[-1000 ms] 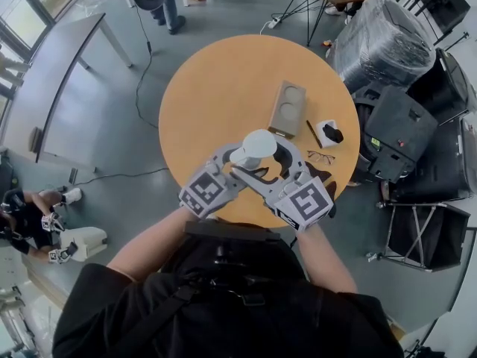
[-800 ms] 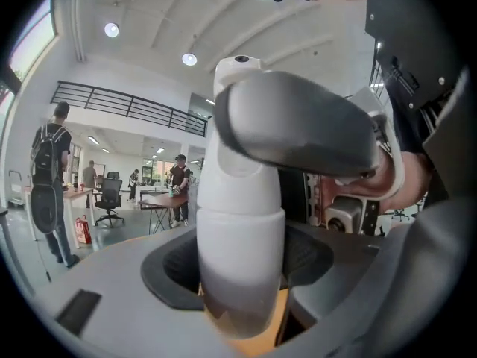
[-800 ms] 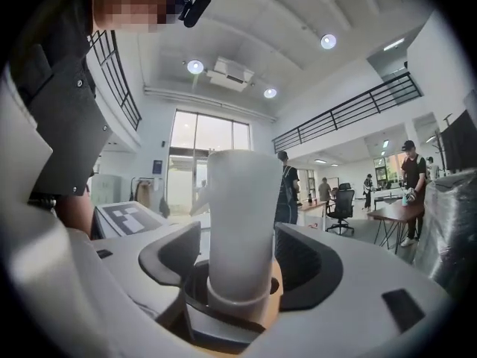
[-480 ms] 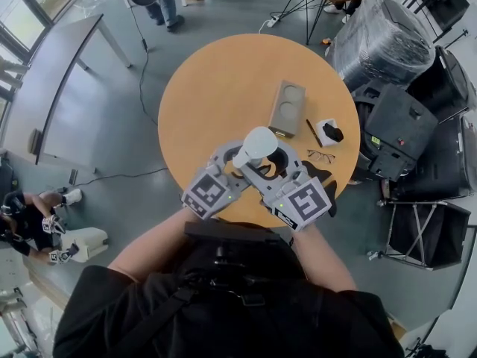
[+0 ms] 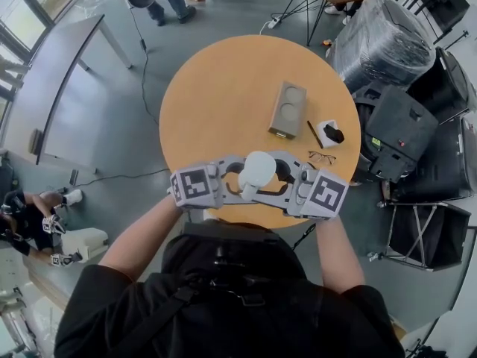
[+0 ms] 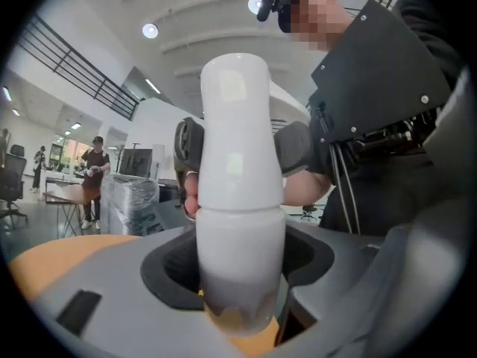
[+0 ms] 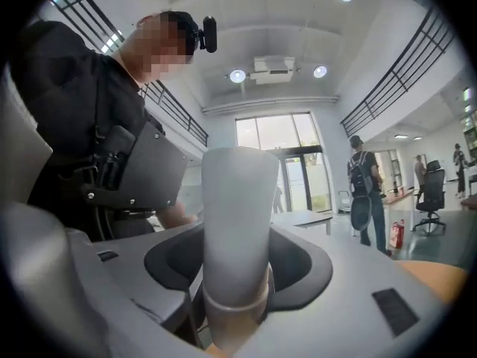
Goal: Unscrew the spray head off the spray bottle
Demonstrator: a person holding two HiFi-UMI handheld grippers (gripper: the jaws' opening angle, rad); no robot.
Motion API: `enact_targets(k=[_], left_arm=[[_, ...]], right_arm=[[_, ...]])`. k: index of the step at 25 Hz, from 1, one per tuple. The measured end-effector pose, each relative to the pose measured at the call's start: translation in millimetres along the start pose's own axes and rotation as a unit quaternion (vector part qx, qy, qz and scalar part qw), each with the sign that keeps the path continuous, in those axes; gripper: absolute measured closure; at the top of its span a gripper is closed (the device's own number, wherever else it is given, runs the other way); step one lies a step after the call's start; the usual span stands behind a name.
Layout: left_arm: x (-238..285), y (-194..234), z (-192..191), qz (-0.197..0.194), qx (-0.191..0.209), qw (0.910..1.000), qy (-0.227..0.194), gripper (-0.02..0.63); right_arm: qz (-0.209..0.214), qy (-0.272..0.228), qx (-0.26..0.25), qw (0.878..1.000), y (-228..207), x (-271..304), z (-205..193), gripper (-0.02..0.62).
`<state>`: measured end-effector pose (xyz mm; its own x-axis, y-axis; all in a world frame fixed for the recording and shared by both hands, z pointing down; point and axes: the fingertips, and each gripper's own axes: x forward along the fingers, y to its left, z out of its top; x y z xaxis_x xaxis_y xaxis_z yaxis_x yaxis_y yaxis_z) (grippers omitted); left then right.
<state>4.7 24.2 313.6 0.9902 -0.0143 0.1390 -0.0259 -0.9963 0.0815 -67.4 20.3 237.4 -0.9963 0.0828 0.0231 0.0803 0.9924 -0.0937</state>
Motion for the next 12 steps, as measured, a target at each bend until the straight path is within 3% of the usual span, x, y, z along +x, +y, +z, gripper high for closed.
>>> enact_targets(k=[3, 5, 8, 12], left_arm=[[0.8, -16.6, -4.3, -0.049, -0.006, 0.9987, 0.011, 0.305], [0.9, -22.4, -5.9, -0.061, -0.005, 0.998, 0.016, 0.305], [-0.2, -20.3, -6.7, -0.043, 0.0, 0.999, 0.016, 0.305], [-3.1, -5.2, -3.7, 0.008, -0.001, 1.0, 0.0, 0.305]], right_arm=[[0.043, 0.009, 0.015, 0.999, 14.0, -0.3, -5.9, 0.342], [0.06, 0.015, 0.021, 0.998, 19.3, 0.2, -8.3, 0.341], [0.052, 0.015, 0.014, 0.998, 16.2, 0.9, -9.6, 0.339], [0.003, 0.011, 0.012, 1.0, 1.3, -3.1, -8.6, 0.273]])
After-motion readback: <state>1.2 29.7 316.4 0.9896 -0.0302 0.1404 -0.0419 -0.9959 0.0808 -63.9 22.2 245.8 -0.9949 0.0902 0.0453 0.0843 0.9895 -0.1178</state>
